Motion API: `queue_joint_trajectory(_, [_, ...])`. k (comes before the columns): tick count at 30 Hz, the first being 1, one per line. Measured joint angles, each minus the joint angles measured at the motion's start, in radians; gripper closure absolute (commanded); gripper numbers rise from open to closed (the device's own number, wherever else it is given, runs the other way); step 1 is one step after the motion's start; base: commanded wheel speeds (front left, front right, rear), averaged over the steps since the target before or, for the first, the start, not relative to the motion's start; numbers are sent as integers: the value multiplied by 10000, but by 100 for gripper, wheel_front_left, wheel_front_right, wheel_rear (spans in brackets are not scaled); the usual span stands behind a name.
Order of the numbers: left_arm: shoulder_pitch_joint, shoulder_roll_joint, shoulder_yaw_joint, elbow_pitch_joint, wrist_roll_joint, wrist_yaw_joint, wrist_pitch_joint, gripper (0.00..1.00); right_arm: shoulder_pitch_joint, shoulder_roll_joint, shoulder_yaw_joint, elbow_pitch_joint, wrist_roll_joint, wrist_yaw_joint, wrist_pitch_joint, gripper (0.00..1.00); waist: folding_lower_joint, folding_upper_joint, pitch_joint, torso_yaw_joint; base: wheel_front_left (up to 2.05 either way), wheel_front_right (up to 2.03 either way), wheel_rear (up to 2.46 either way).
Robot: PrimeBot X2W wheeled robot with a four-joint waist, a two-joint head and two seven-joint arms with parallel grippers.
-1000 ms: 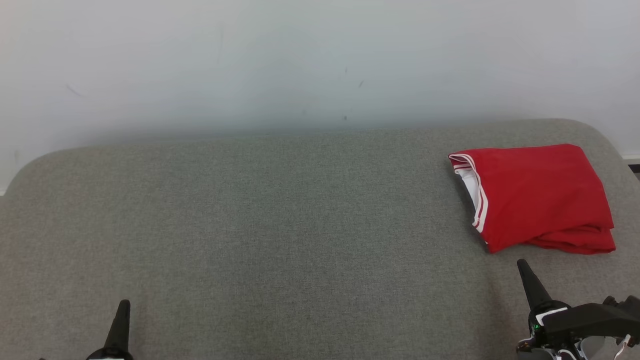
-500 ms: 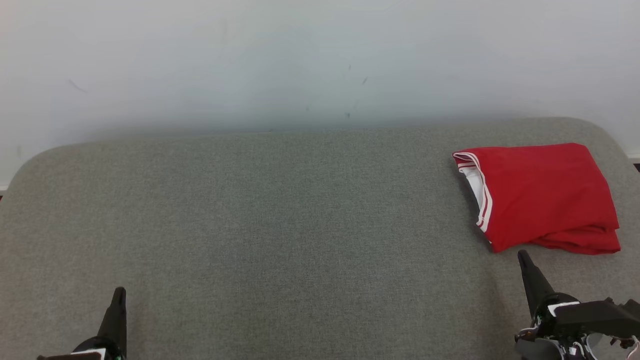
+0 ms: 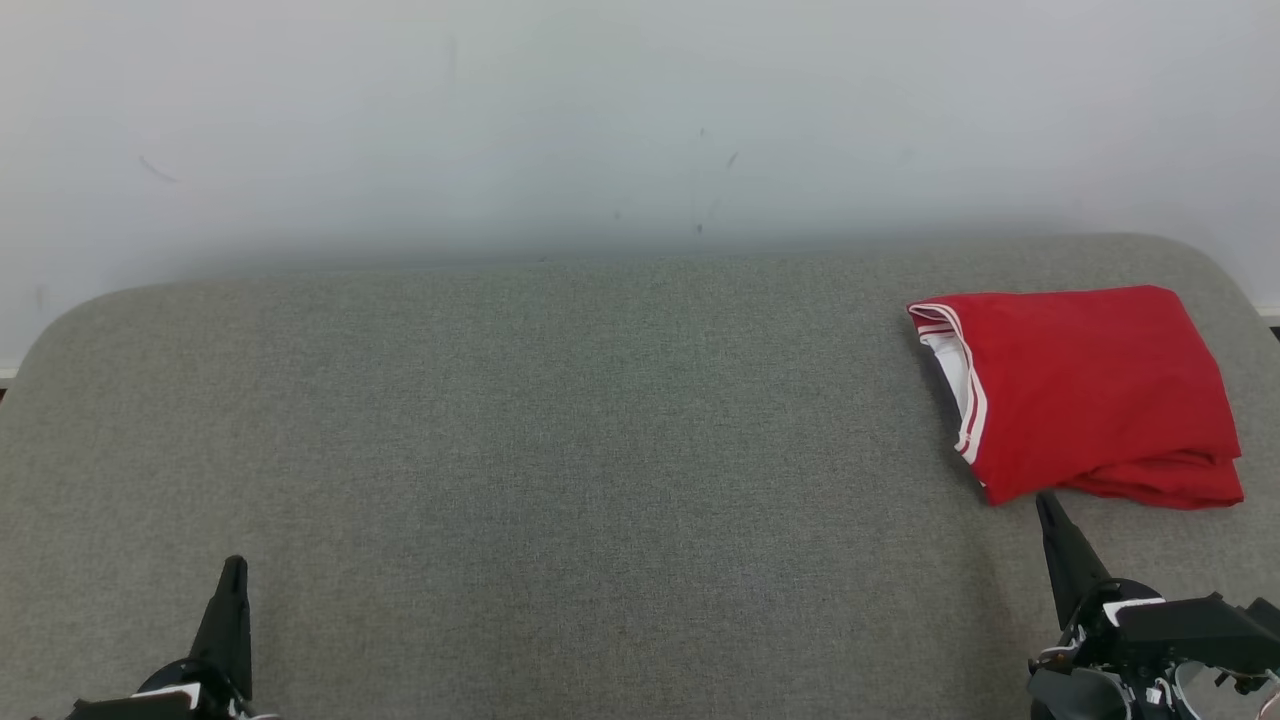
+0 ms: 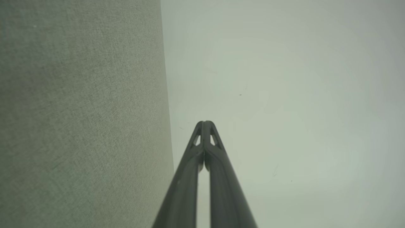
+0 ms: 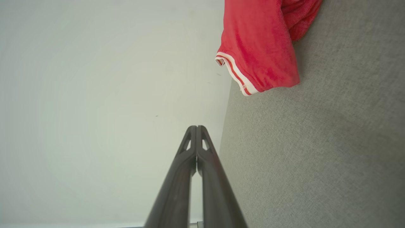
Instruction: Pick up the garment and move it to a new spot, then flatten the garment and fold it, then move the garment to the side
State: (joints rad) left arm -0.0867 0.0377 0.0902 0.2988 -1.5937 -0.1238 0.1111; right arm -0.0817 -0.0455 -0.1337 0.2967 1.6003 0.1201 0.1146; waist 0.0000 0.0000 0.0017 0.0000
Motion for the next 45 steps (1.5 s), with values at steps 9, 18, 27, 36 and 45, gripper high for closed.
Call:
queue_joint_trajectory(9, [0, -2, 0, 0, 0, 0, 0, 100, -82, 0, 0, 2, 2, 2, 0, 100, 0, 0, 0, 0, 0, 0, 0])
queue_joint_trajectory(18, [0, -4, 0, 0, 0, 0, 0, 100, -82, 0, 2, 2, 2, 2, 0, 100, 0, 0, 0, 0, 0, 0, 0])
queue_joint_trajectory(27, [0, -4, -2, 0, 0, 0, 0, 100, -82, 0, 2, 2, 8, 2, 0, 100, 0, 0, 0, -1, 0, 0, 0])
queue_joint_trajectory(36, [0, -4, -2, 0, 0, 0, 0, 100, -82, 0, 4, 2, 10, 2, 0, 100, -1, 0, 0, -1, 0, 0, 0])
queue_joint_trajectory(45, [0, -4, -2, 0, -2, 0, 0, 100, -82, 0, 4, 2, 12, 2, -2, 100, 0, 0, 0, 0, 0, 0, 0])
